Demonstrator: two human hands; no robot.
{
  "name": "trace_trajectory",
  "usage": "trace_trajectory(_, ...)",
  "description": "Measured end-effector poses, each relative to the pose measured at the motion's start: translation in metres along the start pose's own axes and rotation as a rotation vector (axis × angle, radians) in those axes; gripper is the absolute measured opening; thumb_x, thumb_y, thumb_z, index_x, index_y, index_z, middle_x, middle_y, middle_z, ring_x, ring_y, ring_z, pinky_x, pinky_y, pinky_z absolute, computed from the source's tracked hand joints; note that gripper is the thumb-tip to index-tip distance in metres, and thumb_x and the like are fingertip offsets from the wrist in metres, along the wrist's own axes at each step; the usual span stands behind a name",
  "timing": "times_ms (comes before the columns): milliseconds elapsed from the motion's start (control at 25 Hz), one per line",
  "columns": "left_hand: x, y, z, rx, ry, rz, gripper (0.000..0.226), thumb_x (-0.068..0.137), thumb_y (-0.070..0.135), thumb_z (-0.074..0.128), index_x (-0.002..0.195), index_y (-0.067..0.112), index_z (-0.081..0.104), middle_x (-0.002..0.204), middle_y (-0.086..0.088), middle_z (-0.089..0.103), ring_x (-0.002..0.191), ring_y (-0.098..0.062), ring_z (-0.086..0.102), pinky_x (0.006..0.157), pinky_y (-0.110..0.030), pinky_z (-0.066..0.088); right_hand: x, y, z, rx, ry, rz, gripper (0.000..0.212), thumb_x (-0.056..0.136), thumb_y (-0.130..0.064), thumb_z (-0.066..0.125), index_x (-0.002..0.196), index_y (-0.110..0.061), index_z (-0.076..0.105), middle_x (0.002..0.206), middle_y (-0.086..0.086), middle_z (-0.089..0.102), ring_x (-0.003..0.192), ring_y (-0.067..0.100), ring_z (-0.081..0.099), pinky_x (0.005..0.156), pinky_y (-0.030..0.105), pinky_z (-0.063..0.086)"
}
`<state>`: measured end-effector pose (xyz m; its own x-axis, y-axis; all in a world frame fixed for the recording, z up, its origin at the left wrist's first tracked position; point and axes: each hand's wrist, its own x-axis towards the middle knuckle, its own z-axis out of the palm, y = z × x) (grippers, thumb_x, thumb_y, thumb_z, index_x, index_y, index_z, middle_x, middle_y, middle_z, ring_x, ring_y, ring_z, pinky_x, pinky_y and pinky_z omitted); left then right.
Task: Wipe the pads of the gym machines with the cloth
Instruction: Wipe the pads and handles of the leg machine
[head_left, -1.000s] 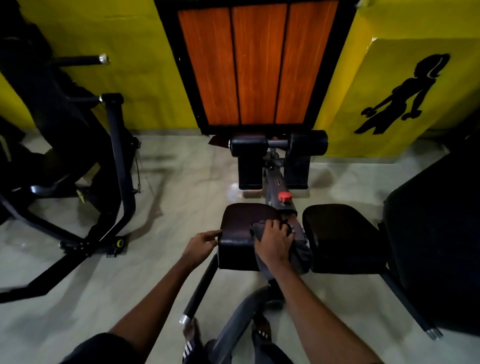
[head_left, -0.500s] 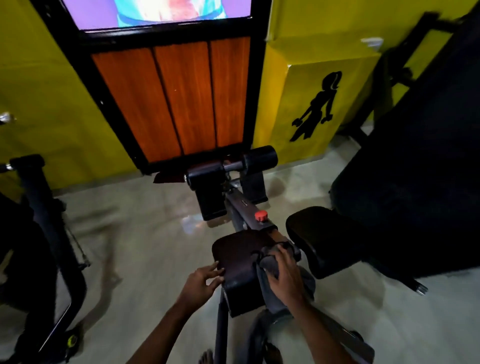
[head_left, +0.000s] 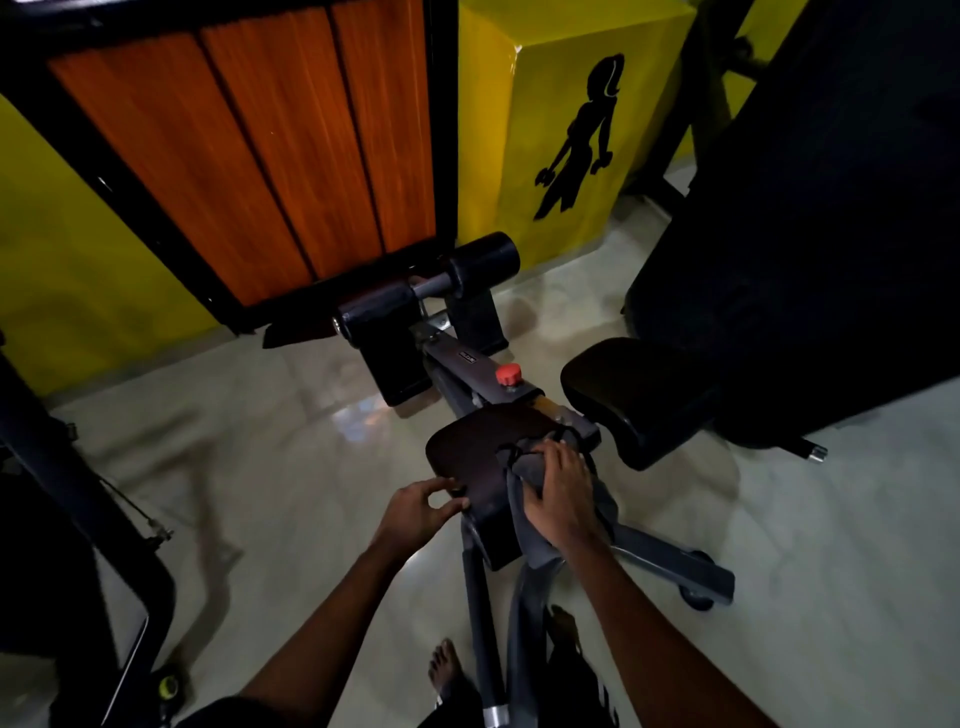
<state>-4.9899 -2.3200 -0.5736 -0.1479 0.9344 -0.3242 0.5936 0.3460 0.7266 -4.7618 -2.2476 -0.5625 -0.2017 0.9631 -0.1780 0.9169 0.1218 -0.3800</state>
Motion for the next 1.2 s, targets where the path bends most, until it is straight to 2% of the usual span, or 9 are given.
trace_trajectory(120,-0.001,0.000,-0.004,-0.008,-0.006,-0.006,0.041,0.078,0.054,0.076,0.112,0.031,0.074,0.116,0.017,0.070,0.111,-0.001,0.062,0.096,-0.020,0.046,-0.017,-0.012,0.015,0.005,0.068,-0.033,0.067,0.085,-0.047,0.064,0.141,-0.014,0.046,0.146,0.008,0.049,0.140,0.028,0.041,0.118,0.045,0.032)
trace_trajectory(240,-0.002,0.003,-0.007,-0.007,-0.018,-0.013,0.042,0.078,0.055,0.075,0.113,0.031,0.072,0.116,0.018,0.069,0.111,-0.001,0.061,0.091,-0.017,0.043,-0.009,0.002,0.006,-0.056,0.007,-0.128,0.061,0.089,-0.041,0.061,0.142,-0.017,0.043,0.148,0.006,0.046,0.142,0.026,0.038,0.121,0.042,0.026)
trace_trajectory(400,0.001,0.003,-0.010,0.017,-0.046,-0.015,0.040,0.080,0.053,0.074,0.114,0.032,0.073,0.118,0.018,0.069,0.112,-0.002,0.061,0.094,-0.019,0.044,0.010,0.005,0.003,-0.014,0.135,0.041,0.055,0.083,-0.037,0.062,0.131,-0.015,0.050,0.134,0.010,0.055,0.128,0.031,0.050,0.109,0.046,0.041)
trace_trajectory(480,0.002,0.000,-0.012,0.008,-0.081,-0.019,0.032,0.086,0.048,0.070,0.115,0.034,0.073,0.119,0.018,0.069,0.115,-0.003,0.061,0.096,-0.021,0.045,-0.004,-0.007,0.016,0.084,0.220,0.117,0.058,0.081,-0.037,0.066,0.132,-0.015,0.051,0.138,0.010,0.053,0.132,0.031,0.047,0.110,0.049,0.039)
trace_trajectory(600,0.004,-0.002,-0.020,-0.014,-0.126,-0.055,0.024,0.095,0.034,0.060,0.115,0.038,0.072,0.120,0.019,0.069,0.115,-0.004,0.061,0.091,-0.018,0.044,-0.049,-0.026,0.041,0.199,0.246,0.070,0.058,0.085,-0.041,0.064,0.135,-0.017,0.050,0.148,0.006,0.046,0.141,0.027,0.038,0.114,0.047,0.035)
trace_trajectory(680,0.007,0.000,-0.023,-0.012,-0.152,-0.063,0.031,0.095,0.022,0.055,0.113,0.040,0.072,0.119,0.017,0.069,0.110,-0.004,0.061,0.088,-0.021,0.044,-0.074,-0.033,0.056,0.263,0.224,0.030,0.056,0.086,-0.036,0.062,0.136,-0.016,0.049,0.152,0.006,0.042,0.145,0.026,0.033,0.116,0.047,0.032)
trace_trajectory(840,0.011,0.001,-0.028,0.012,-0.180,-0.070,0.046,0.089,0.011,0.049,0.109,0.045,0.072,0.113,0.012,0.072,0.085,-0.006,0.058,0.083,-0.027,0.049,-0.068,-0.020,0.056,0.306,0.246,-0.010,0.053,0.085,-0.031,0.052,0.134,-0.013,0.050,0.149,0.008,0.044,0.142,0.029,0.036,0.113,0.052,0.037)
trace_trajectory(1000,0.007,0.001,-0.028,-0.002,-0.210,-0.074,0.049,0.088,0.010,0.049,0.116,0.044,0.070,0.126,0.019,0.065,0.101,-0.002,0.059,0.083,-0.014,0.042,-0.020,0.009,0.027,0.263,0.272,0.090,0.053,0.083,-0.032,0.056,0.133,-0.016,0.046,0.142,0.010,0.049,0.134,0.031,0.046,0.106,0.052,0.042)
trace_trajectory(1200,0.002,-0.001,-0.029,0.005,-0.258,-0.070,0.051,0.089,0.010,0.049,0.125,0.043,0.065,0.135,0.016,0.059,0.124,-0.010,0.055,0.096,-0.019,0.039,-0.023,-0.008,0.030,0.291,0.360,0.204,0.053,0.082,-0.034,0.062,0.130,-0.015,0.050,0.143,0.008,0.048,0.135,0.031,0.044,0.107,0.053,0.041)
